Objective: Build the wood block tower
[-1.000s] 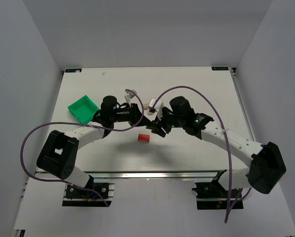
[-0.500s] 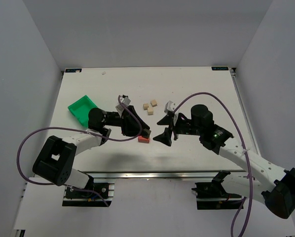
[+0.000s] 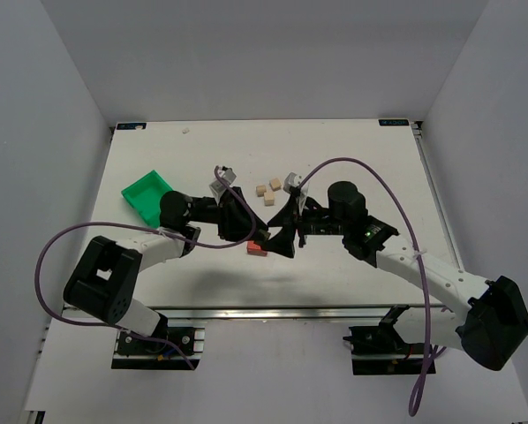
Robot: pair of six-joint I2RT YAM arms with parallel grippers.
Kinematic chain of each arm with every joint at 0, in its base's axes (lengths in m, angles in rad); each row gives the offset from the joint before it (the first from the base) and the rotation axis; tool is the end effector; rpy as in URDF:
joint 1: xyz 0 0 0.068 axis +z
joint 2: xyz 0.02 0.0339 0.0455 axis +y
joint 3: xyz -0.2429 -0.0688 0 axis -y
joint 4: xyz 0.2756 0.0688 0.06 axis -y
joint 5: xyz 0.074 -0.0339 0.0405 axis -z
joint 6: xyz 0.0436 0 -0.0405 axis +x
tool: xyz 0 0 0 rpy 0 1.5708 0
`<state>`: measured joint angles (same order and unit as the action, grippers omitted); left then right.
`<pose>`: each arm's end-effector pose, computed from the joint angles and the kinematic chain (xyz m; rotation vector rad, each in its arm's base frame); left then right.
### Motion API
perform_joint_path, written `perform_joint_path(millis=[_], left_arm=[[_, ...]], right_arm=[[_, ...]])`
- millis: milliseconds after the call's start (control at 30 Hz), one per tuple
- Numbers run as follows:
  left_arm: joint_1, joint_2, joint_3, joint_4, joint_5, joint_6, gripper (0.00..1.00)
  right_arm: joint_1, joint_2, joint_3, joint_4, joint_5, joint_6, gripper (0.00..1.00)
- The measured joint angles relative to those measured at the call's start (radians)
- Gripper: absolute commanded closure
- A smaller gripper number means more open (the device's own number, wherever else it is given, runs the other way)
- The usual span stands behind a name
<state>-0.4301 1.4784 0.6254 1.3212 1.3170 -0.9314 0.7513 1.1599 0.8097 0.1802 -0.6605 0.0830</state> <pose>0.2550 -0.1634 0.2256 1.0562 1.3934 -1.7676 0.2078 0.2307 0.2796 -1.0714 1.5152 1.1676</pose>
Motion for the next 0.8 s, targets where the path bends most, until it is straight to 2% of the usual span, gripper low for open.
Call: perform_joint_path(millis=[100, 200, 300, 333, 400, 433, 467, 533, 600, 667, 767, 800], left_arm=[[0.001, 0.018, 0.016, 0.000, 0.000, -0.010, 1.00], [0.001, 0.026, 0.025, 0.000, 0.001, -0.013, 1.00], [0.004, 0.028, 0.031, 0.000, 0.000, -0.010, 1.00], [0.008, 0.032, 0.032, 0.000, 0.000, -0.012, 1.00], [0.016, 0.035, 0.032, -0.003, 0.001, -0.013, 1.00], [0.021, 0.036, 0.032, -0.003, 0.005, -0.022, 1.00], [0.023, 0.036, 0.032, 0.000, 0.006, -0.021, 1.00], [0.023, 0.036, 0.033, 0.001, 0.008, -0.023, 0.77], [0.023, 0.038, 0.037, 0.000, 0.014, -0.024, 0.67], [0.023, 0.046, 0.051, -0.001, 0.020, -0.019, 0.47], [0.022, 0.081, 0.106, -0.002, 0.016, -0.012, 0.44], [0.022, 0.097, 0.131, 0.000, 0.011, -0.012, 0.37]], right_arm=[[0.000, 0.013, -0.002, -0.015, 0.038, 0.086, 0.18], [0.000, 0.016, -0.002, -0.007, 0.060, 0.178, 0.23], [0.002, 0.027, -0.003, 0.019, 0.065, 0.260, 0.45], [0.005, 0.027, -0.005, 0.028, 0.065, 0.281, 0.60], [0.009, 0.027, -0.009, 0.034, 0.065, 0.314, 0.75], [0.008, 0.027, -0.009, 0.025, 0.060, 0.324, 0.86], [0.008, 0.029, -0.010, 0.030, 0.058, 0.334, 0.90], [0.008, 0.029, -0.010, 0.028, 0.058, 0.341, 0.99], [0.008, 0.029, -0.009, 0.022, 0.061, 0.343, 1.00], [0.008, 0.026, -0.004, 0.005, 0.077, 0.336, 1.00], [0.008, 0.014, 0.010, -0.043, 0.143, 0.319, 1.00], [0.006, 0.010, 0.015, -0.072, 0.179, 0.307, 1.00]])
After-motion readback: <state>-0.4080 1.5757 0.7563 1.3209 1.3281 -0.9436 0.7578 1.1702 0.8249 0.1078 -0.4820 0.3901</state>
